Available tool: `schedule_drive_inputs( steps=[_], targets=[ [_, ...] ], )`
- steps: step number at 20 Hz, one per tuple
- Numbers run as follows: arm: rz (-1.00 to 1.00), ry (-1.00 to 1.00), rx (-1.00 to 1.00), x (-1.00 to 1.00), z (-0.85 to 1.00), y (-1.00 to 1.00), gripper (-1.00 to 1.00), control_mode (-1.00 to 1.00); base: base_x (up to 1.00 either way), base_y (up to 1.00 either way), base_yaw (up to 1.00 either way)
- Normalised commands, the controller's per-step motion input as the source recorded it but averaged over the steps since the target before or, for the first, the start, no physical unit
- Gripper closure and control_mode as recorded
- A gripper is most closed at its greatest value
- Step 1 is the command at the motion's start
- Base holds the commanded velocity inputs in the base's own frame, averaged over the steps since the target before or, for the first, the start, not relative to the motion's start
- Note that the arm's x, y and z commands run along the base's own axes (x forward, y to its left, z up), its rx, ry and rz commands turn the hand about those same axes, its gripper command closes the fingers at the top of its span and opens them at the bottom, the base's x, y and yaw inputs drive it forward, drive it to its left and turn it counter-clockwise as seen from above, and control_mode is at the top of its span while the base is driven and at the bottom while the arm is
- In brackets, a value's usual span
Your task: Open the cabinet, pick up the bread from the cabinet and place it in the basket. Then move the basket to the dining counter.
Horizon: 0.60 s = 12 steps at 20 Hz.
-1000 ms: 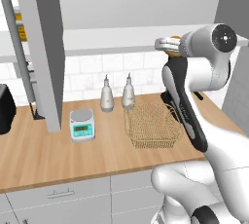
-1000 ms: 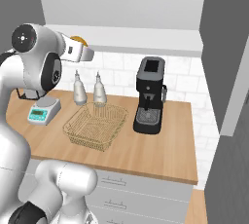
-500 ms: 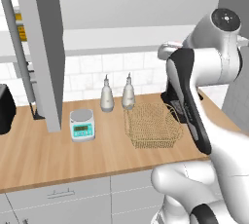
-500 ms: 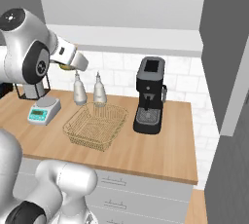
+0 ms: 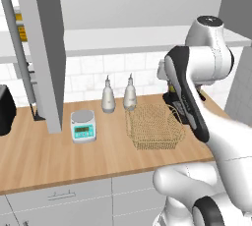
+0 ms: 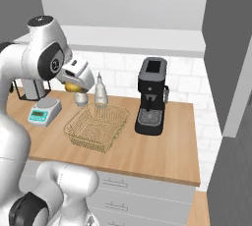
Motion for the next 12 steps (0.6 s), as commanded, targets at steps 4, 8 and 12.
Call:
schedule_drive_inputs(
  steps=[4, 8, 12],
  targets=[
    [0.0, 0.0, 0.02, 0.32, -1.0, 0.0, 1.0, -1.0, 0.0, 0.0, 0.0],
    [0.03, -0.05, 0.0, 0.58, -1.0, 0.0, 1.0, -1.0, 0.0, 0.0, 0.0],
    [0.04, -0.06, 0.0, 0.7, -0.96, 0.0, 1.0, -1.0, 0.0, 0.0, 0.0]
  ],
)
